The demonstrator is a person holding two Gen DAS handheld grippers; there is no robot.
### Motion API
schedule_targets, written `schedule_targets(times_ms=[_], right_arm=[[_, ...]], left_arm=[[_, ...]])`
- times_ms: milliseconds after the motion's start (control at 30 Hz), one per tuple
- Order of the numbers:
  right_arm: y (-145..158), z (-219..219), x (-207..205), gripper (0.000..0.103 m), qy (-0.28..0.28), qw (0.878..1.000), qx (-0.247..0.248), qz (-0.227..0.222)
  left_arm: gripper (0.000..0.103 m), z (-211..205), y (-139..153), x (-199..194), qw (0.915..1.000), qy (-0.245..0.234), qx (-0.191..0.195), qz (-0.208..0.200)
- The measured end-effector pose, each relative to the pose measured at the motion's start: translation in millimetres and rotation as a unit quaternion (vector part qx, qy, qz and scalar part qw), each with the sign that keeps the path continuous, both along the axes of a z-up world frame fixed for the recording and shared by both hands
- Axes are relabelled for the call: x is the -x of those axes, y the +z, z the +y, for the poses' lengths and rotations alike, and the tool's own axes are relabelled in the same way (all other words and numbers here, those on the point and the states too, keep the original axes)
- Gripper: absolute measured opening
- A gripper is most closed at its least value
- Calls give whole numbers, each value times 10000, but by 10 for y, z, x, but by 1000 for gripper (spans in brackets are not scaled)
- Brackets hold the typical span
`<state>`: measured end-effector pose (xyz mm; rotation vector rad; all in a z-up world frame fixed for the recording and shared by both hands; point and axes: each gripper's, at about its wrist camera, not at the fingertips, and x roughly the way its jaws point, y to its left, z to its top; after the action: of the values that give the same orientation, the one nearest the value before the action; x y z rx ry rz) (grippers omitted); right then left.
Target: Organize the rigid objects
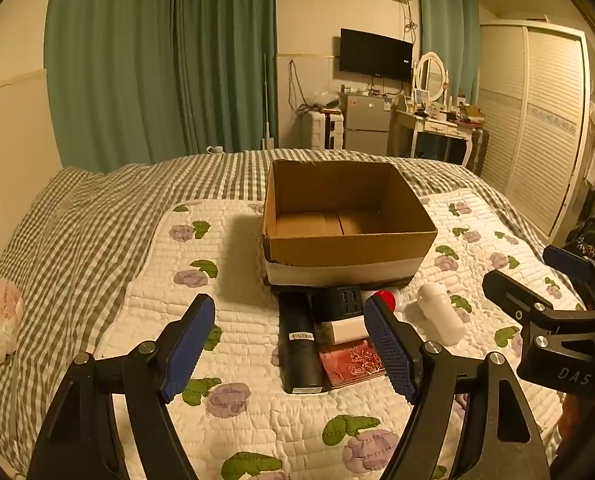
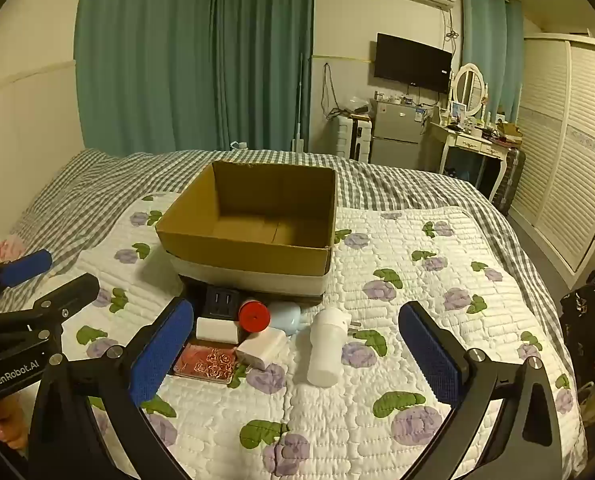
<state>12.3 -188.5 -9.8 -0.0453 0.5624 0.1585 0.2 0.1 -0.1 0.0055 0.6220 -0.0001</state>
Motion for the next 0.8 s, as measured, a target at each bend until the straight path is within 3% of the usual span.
schedule_targets(times_ms=[800], right_arm=[[-58, 36, 6, 103, 78, 9999, 66, 118]], left_arm=[[80, 12, -35, -15, 9999, 64, -81, -10]])
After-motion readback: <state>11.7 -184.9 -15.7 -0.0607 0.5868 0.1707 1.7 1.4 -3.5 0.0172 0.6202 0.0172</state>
